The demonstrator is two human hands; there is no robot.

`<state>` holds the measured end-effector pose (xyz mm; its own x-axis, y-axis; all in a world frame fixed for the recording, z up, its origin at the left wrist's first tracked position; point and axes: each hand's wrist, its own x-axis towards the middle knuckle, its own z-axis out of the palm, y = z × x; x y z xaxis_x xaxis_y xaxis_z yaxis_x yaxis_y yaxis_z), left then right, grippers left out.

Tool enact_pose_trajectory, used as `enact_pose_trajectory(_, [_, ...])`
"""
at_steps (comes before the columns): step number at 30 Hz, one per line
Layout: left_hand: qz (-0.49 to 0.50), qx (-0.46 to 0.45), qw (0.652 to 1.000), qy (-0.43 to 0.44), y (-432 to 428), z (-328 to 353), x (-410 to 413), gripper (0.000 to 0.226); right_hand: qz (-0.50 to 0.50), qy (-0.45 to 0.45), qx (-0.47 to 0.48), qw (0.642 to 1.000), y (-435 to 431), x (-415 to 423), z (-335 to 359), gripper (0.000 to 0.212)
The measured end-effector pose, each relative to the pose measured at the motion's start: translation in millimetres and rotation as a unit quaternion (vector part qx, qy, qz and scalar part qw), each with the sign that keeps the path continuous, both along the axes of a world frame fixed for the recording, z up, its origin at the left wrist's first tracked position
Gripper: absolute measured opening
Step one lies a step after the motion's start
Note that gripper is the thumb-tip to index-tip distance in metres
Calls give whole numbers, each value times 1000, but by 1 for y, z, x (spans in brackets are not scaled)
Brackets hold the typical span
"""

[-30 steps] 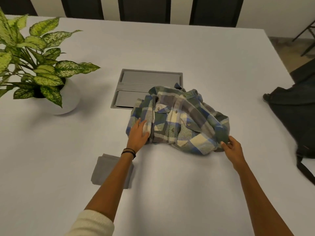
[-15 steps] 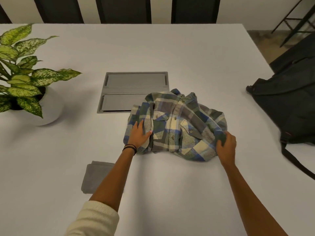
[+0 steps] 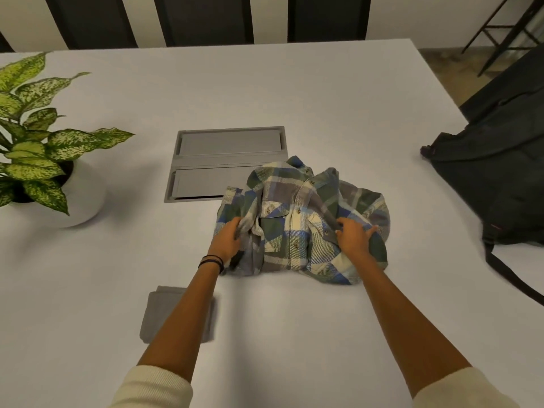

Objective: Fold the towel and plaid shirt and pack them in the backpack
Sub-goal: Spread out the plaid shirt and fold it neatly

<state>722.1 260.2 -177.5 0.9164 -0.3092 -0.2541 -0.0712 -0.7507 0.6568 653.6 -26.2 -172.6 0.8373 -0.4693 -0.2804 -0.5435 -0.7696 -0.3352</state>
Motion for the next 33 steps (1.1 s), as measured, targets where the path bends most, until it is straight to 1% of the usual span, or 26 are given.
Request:
enact_pose_trajectory(4, [-64,35,996,56,30,-10,-7,41,78,63,-42,994,0,-18,-6,25])
enact_pose_trajectory(7, [-86,49,991,86,52,-18,-9,37,145,106,-70,981,-3,-33,-13,23])
enact_pose_trajectory(10, [-111,84,983,117,53,-16,-13,32,185,162,-77,966,-5,-45,-15,23])
enact_pose_trajectory(13, [-175,157,958,162,44,-15,-17,37,226,238,-57,943,-1,-54,-18,22])
enact_pose_trajectory(15, [-228,199,934,191,35,-12,-18,39,243,255,-4,936,-5,-57,-20,18])
enact_pose_trajectory(17, [-263,234,916,194,26,-8,-17,39,241,245,59,937,-12,-57,-14,17])
enact_pose_trajectory(18, [-269,251,910,190,21,-6,-16,40,229,230,93,941,-17,-57,-9,22])
enact_pose_trajectory(19, [-268,268,907,182,17,-3,-15,40,205,202,130,949,-21,-58,-4,27])
enact_pose_trajectory(21, [-244,288,915,145,11,2,-10,37,124,111,195,967,-27,-58,8,25])
enact_pose_trajectory(22, [-217,292,924,114,9,4,-8,34,79,54,205,974,-30,-57,13,25])
enact_pose_trajectory(24, [-155,290,943,44,0,8,-4,28,-1,-59,189,980,-35,-52,16,25])
enact_pose_trajectory(25, [-133,290,948,13,-5,9,-2,27,-24,-96,176,979,-38,-50,15,25])
enact_pose_trajectory(26, [-115,293,949,-8,-11,9,1,28,-38,-114,166,979,-42,-46,11,25])
enact_pose_trajectory(29, [-59,263,963,-25,-25,6,11,31,-56,-90,170,980,-47,-36,3,27])
enact_pose_trajectory(31, [-34,209,977,-11,-31,2,20,33,-46,-46,184,981,-47,-30,-2,30])
enact_pose_trajectory(33, [-21,145,989,23,-39,2,28,40,-25,15,194,981,-46,-25,-5,32])
